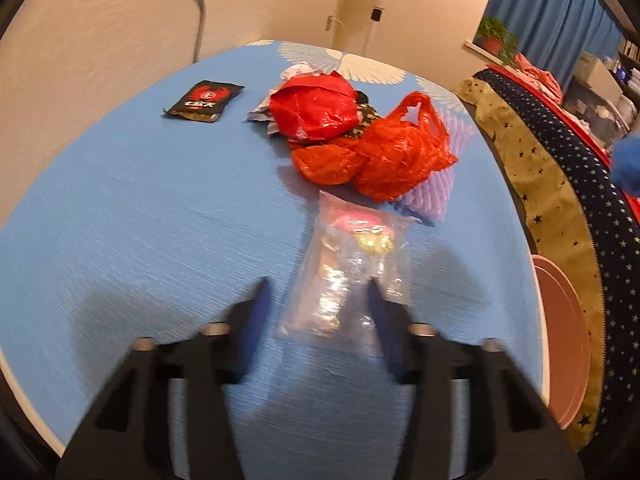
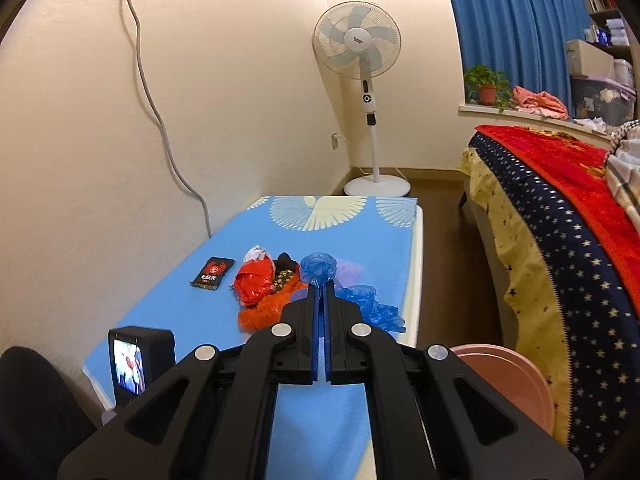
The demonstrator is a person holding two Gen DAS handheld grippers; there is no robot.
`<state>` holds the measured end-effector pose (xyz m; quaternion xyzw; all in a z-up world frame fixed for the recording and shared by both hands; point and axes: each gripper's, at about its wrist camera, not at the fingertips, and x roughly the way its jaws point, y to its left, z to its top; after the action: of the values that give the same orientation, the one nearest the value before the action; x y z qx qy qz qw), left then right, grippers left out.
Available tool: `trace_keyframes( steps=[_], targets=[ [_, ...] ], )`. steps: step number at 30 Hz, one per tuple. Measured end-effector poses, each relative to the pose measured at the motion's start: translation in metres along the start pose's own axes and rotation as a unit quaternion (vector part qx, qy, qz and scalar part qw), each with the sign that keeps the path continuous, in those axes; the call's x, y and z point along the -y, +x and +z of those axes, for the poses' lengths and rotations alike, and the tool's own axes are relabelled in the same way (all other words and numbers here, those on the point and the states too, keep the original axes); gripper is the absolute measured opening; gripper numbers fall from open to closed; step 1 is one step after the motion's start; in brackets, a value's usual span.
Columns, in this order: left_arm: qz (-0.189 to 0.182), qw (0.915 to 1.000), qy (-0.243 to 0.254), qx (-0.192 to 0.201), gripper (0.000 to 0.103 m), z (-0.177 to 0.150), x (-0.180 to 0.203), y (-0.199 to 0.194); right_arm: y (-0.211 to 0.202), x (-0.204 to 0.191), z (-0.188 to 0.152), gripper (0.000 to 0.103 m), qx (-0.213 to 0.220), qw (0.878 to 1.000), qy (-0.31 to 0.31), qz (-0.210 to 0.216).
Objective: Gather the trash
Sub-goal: 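Lift the blue bag with the right gripper while the left gripper approaches the clear bag, then close the left gripper on the clear bag and lift it while the right gripper holds the blue bag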
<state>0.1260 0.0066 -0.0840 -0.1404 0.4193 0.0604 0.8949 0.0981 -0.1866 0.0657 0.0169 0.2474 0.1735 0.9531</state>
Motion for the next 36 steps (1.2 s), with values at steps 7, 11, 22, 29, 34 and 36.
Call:
trace_keyframes(
  steps=[7,11,22,29,34,36],
  targets=[
    [-0.027,0.9994,0.005,0.022,0.003,-0.001,-0.001,-0.017,-0.027,0.011,-0.012,0.002,-0.003,1.0,0.007,-0.014],
    [-0.044,0.9977,0.013,0.05,0.001,0.0,0.003,-0.036,-0.027,0.019,-0.021,0.002,-0.014,0.999,0.02,-0.028],
    [-0.056,0.9884,0.084,0.113,0.001,-0.001,0.029,-0.083,-0.045,0.027,-0.022,0.002,-0.002,0.998,0.016,-0.057],
    [-0.064,0.9854,0.095,0.127,0.001,-0.002,0.036,-0.097,-0.056,0.036,-0.023,0.002,0.005,0.997,0.021,-0.077],
    [-0.075,0.9823,0.104,0.136,0.001,-0.003,0.045,-0.104,-0.064,0.045,-0.026,0.002,0.008,0.995,0.022,-0.1],
    [-0.081,0.9804,0.11,0.142,0.001,-0.003,0.049,-0.106,-0.066,0.05,-0.026,0.002,0.009,0.994,0.028,-0.109]
  ],
)
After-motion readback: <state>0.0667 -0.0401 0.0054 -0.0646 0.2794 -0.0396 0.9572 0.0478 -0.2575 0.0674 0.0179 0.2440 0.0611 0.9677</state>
